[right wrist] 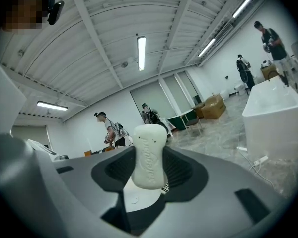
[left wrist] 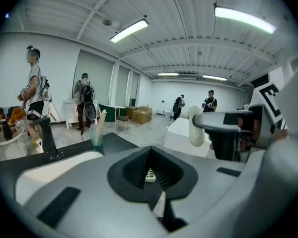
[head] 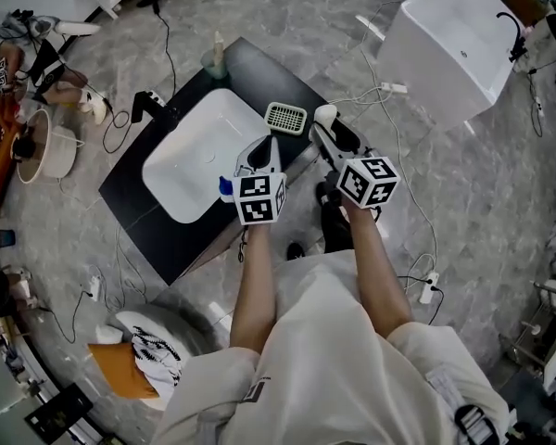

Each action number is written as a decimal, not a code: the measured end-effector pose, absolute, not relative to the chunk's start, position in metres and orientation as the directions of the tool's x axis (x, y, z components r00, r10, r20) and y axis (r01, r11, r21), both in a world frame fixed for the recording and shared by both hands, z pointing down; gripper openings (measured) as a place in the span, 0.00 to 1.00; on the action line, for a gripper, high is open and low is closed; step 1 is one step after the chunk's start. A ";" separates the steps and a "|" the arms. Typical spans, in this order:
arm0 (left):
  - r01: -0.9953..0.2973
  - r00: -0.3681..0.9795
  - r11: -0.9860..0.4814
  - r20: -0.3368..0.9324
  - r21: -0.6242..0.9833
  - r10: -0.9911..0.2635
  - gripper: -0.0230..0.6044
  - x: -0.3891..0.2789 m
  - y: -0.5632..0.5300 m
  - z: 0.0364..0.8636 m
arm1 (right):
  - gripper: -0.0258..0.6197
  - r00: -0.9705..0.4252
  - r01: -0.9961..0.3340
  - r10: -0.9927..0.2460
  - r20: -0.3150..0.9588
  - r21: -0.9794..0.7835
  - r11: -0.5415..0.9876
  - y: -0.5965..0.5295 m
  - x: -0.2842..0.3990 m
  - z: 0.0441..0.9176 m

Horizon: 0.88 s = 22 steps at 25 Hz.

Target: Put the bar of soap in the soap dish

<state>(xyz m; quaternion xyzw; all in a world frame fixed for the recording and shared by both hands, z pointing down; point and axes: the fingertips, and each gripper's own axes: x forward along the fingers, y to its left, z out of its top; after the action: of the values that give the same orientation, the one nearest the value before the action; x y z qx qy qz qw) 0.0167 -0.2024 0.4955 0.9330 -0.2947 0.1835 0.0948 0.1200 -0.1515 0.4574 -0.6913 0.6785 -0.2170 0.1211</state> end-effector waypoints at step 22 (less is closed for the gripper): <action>-0.782 0.578 -0.612 0.506 0.118 -0.640 0.04 0.039 -0.281 0.555 | 0.31 -0.310 -0.879 -0.901 0.303 -0.452 0.151 -0.254 0.144 0.521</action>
<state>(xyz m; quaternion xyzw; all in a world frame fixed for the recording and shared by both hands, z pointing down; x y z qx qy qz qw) 0.0387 -0.2808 0.5554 0.8724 -0.4076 0.2121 0.1668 0.1440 -0.2544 0.5207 -0.5872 0.7582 -0.2827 0.0195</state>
